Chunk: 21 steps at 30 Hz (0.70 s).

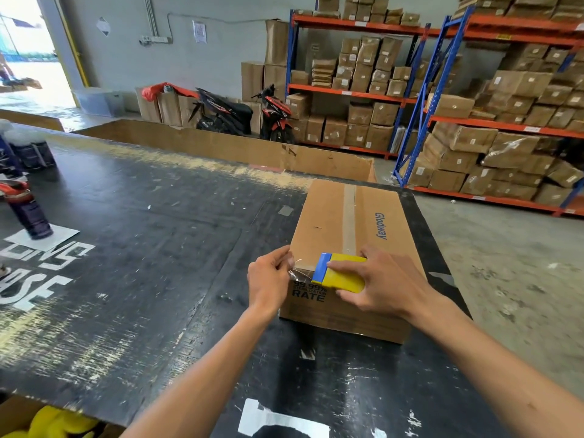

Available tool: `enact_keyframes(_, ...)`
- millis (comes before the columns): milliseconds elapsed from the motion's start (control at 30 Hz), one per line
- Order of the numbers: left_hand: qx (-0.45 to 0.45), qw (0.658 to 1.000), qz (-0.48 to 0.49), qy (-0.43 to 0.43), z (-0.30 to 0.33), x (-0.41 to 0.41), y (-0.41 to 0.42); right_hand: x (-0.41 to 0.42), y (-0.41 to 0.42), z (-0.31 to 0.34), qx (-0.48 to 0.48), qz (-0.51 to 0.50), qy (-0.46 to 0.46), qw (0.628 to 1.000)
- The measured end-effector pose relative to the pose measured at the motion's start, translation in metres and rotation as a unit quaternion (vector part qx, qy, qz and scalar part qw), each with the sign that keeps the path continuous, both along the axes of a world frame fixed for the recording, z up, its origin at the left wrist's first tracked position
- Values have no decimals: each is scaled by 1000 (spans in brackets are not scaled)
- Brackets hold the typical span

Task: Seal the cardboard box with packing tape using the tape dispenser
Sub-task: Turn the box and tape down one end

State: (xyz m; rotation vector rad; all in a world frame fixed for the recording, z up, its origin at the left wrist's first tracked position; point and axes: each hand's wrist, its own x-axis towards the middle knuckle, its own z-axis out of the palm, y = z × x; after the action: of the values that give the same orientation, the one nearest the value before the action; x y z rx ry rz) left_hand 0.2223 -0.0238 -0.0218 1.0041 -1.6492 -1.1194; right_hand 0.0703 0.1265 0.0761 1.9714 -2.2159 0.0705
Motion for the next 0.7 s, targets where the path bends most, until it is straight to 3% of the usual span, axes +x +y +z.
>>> enact_keyframes(133,-196,977,-33,-79,-10,9,-5,2,-6,1,8,-8,4,1000)
enact_keyframes(267,-263,954,-58,-129,-3,18,-23,1,-6,1,13,-11,-5,1000)
enact_keyframes(433,-531,810,-145,-202,0,13,-35,2,-9,3,14,-6,-6,1000)
enact_keyframes(533,-535,772,-218,-266,-10,6,-47,2,-10,3,19,-8,-2,1000)
enact_keyframes(700,-444,814,-225,-298,-32,2,-49,5,-12,5,24,-9,-1,1000)
